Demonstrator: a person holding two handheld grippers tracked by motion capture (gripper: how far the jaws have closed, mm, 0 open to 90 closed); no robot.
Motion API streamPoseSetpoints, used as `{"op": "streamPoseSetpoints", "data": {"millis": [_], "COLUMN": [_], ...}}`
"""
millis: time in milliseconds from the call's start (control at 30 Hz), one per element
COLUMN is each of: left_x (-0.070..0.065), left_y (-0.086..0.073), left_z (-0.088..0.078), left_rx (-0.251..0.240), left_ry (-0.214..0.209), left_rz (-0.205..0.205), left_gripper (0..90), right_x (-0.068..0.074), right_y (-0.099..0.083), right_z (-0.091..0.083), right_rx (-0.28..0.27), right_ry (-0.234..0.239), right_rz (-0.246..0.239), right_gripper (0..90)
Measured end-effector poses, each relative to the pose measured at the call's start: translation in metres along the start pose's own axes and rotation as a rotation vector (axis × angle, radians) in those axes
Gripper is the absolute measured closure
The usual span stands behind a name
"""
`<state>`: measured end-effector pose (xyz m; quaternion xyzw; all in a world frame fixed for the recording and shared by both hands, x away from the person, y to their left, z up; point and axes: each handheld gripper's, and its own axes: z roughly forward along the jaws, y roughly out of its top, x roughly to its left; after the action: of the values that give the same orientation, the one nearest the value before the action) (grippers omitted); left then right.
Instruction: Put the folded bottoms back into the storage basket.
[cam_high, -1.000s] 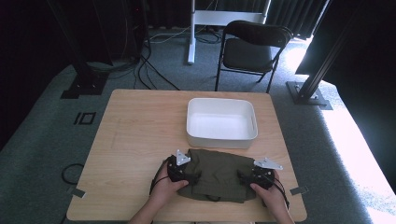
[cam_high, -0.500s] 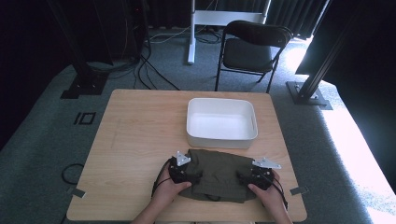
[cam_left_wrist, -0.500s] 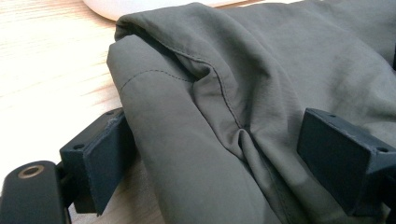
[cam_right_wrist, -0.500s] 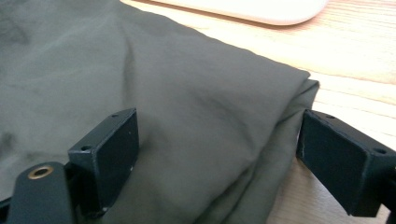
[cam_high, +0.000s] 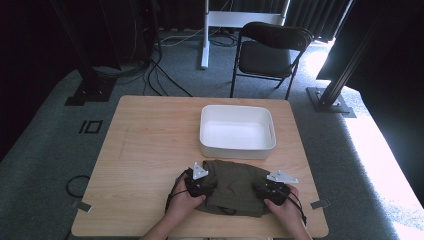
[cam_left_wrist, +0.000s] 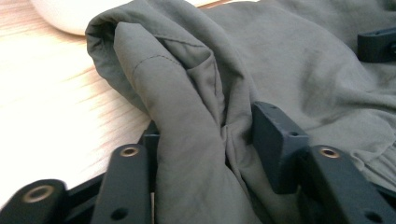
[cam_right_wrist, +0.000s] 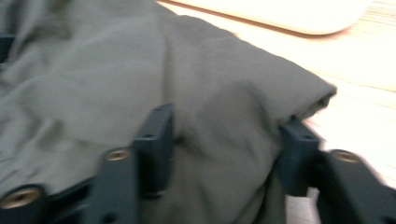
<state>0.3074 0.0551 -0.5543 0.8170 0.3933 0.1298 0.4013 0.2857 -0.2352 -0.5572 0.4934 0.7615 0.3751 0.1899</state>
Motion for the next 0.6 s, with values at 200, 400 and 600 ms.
{"op": "streamPoseSetpoints", "data": {"millis": [200,400,600], "left_x": [-0.008,-0.002,-0.003], "left_y": [0.001,0.002,0.005], "left_z": [0.001,-0.003,-0.013], "left_rx": [-0.015,-0.029,-0.038], "left_ry": [0.022,-0.022,-0.069], "left_rz": [0.091,0.049,0.026], "left_gripper": [70.1,77.0,79.5], "right_x": [0.003,0.003,0.005], "right_y": [0.003,0.009,0.018], "right_z": [0.000,-0.003,-0.016], "right_rx": [0.020,0.039,0.008], "right_ry": [0.057,0.061,0.080], "right_rz": [-0.017,-0.020,-0.023], "right_gripper": [73.9,77.7,78.5]}}
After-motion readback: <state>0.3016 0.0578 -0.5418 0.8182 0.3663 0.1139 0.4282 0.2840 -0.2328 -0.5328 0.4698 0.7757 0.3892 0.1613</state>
